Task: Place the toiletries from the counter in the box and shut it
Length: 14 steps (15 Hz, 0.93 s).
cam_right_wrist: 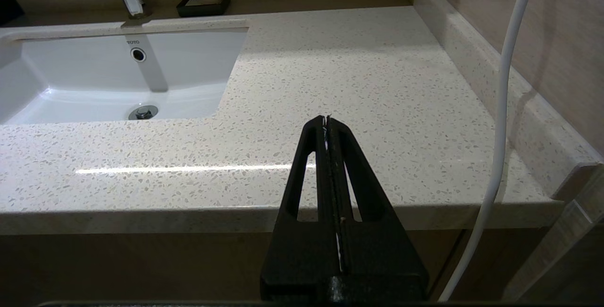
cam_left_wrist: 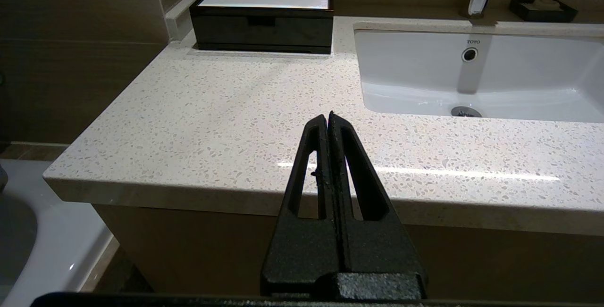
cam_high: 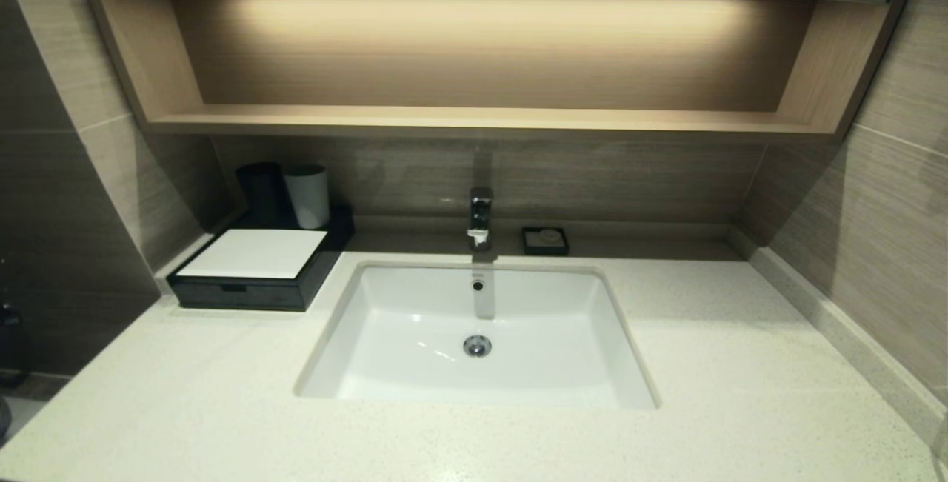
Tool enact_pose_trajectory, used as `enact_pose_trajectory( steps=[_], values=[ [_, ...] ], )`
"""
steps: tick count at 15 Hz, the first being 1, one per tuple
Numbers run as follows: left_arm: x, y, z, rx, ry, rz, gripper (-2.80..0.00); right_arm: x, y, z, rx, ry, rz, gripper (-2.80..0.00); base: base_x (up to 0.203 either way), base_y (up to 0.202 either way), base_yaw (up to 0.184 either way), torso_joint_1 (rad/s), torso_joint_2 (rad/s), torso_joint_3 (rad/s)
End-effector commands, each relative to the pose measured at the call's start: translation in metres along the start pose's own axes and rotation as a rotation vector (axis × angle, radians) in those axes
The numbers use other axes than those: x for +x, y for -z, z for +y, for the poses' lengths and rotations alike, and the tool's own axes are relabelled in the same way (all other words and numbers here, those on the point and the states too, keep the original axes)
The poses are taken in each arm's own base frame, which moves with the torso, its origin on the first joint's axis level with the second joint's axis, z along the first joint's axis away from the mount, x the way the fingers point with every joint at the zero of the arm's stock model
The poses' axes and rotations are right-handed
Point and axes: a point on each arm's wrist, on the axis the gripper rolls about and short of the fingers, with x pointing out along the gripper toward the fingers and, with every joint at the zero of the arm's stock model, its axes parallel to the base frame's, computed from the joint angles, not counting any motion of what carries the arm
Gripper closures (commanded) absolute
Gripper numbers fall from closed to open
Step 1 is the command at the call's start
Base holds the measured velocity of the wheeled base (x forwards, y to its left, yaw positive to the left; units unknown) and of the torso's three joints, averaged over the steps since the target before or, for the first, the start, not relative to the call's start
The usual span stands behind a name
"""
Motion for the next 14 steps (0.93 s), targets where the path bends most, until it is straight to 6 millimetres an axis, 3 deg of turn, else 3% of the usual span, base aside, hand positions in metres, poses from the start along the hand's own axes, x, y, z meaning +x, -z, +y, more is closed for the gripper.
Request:
enact_pose_trajectory(
  steps=[1,14],
  values=[
    [0.0001,0.0001,0.0000,0.000,0.000,0.000,0.00,0.0001,-0.0001,0.0000,0.000,-0.001,0.001,0.00,0.000,0.000,0.000,0.000,0.00,0.000],
    [0.0001,0.0001,0.0000,0.000,0.000,0.000,0.00,0.0001,-0.0002,0.0000,0.002,-0.001,0.000,0.00,0.000,0.000,0.000,0.000,0.00,0.000]
  ],
)
